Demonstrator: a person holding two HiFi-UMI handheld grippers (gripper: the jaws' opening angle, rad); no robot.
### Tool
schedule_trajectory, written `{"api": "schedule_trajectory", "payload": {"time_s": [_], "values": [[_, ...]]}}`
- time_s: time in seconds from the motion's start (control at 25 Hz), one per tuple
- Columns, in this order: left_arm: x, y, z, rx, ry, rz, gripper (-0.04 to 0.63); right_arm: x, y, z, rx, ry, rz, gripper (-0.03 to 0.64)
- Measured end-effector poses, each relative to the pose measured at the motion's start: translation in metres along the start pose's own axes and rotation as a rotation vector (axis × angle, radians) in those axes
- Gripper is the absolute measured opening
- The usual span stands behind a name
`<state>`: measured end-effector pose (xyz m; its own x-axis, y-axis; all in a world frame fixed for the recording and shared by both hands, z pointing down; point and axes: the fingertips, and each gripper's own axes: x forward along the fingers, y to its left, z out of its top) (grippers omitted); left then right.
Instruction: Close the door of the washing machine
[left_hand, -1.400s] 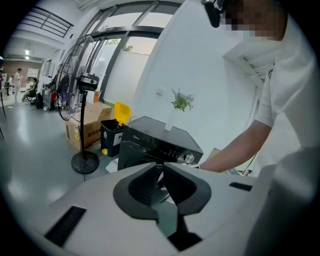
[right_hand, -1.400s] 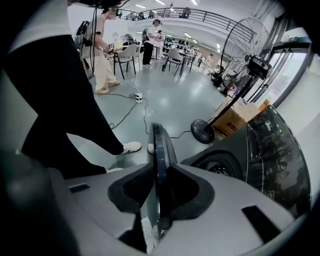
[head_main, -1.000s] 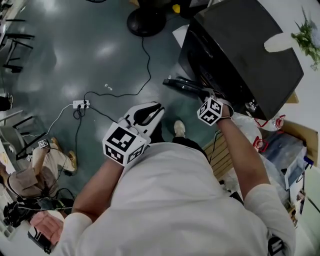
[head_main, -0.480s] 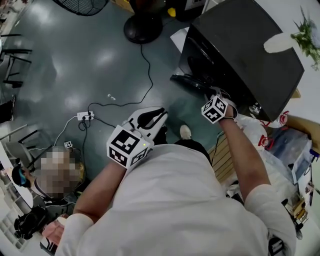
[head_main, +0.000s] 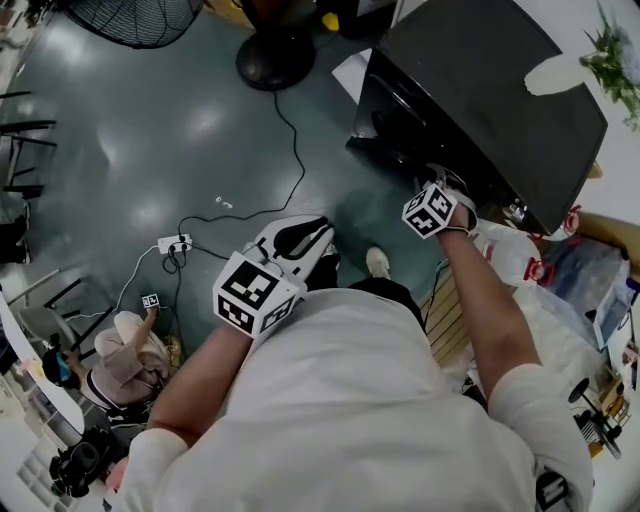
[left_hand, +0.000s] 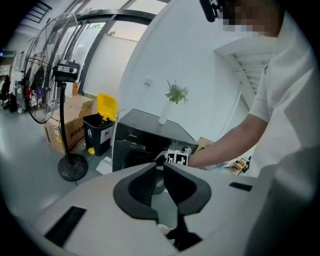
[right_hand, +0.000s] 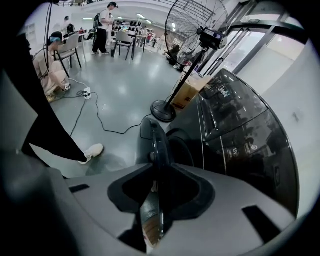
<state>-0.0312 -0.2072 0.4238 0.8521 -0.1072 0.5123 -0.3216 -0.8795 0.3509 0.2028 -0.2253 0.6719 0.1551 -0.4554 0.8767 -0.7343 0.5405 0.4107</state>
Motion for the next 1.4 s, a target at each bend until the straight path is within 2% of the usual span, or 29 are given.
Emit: {"api": "schedule_trajectory", "payload": {"time_s": [0.2,0.48,0.84,1.08,1.28,1.4], "values": [[-0.001,0.007,-0.001,0.002,0.010,-0.006,0.052,0.006,-0.014,0.000,-0.008,0.028,-0.092,0.100],[-0.002,0.017,-0.004,-0.003,0.019,-0.004,0.052,0.014,-0.031,-0.003,0.003,0.060,-0.136,0.097],[0.000,0.023,-0.004,-0.011,0.030,-0.008,0.052,0.019,-0.048,-0.006,0.069,0.099,-0.181,0.097],[0.006,0.023,-0.003,-0.010,0.039,-0.022,0.052,0.022,-0.049,-0.005,0.165,0.097,-0.164,0.101],[0.010,0.024,-0.002,-0.010,0.048,-0.029,0.052,0.022,-0.057,-0.005,0.273,0.098,-0.191,0.110],[0.012,0.025,-0.003,-0.009,0.058,-0.032,0.052,0.022,-0.056,-0.005,0.277,0.097,-0.195,0.110]]}}
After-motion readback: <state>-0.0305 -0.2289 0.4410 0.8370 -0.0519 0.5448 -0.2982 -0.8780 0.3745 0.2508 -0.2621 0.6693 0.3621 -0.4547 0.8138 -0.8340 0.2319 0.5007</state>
